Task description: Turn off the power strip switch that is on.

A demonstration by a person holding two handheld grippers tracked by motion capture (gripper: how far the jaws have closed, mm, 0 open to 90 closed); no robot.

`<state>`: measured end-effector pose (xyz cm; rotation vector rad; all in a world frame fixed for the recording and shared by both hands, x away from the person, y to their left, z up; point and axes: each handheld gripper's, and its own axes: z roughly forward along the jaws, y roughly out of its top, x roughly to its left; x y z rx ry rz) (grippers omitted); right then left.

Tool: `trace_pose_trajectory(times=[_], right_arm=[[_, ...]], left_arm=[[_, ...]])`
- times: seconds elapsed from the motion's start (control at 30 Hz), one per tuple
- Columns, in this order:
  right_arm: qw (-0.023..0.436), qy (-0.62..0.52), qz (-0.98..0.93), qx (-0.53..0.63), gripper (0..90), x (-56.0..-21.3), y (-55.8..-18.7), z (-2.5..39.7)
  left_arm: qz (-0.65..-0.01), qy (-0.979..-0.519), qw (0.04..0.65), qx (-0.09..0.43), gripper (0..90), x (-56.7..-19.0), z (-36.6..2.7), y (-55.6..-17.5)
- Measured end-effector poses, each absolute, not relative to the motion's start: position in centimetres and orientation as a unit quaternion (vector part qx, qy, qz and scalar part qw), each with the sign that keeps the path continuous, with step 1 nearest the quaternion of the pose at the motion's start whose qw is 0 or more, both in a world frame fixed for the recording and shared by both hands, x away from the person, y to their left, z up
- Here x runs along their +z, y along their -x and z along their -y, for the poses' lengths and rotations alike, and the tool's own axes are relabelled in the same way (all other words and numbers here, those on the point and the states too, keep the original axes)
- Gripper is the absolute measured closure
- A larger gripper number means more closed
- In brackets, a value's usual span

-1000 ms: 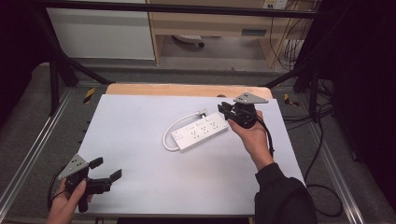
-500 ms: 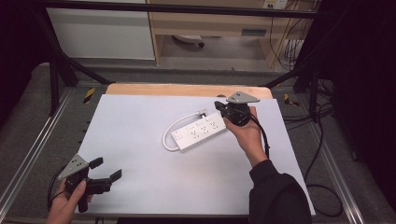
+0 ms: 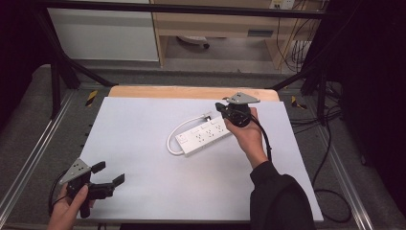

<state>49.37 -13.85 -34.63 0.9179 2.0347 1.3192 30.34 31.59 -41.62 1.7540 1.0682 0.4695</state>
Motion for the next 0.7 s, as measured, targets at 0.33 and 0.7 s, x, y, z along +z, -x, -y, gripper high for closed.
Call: trace_pose_trajectory(times=[0.33, 0.7], right_arm=[[0.266, -0.346, -0.757, 0.486, 90.0, -35.4, -50.1, 13.5], [0.258, -0.348, -0.764, 0.479, 90.0, -36.2, -51.0, 12.4]], left_arm=[[-0.44, -0.724, 0.494, 0.194, 6.1, -41.6, -31.6, -30.4], [-0.44, -0.725, 0.494, 0.195, 6.1, -41.6, -31.6, -30.3]])
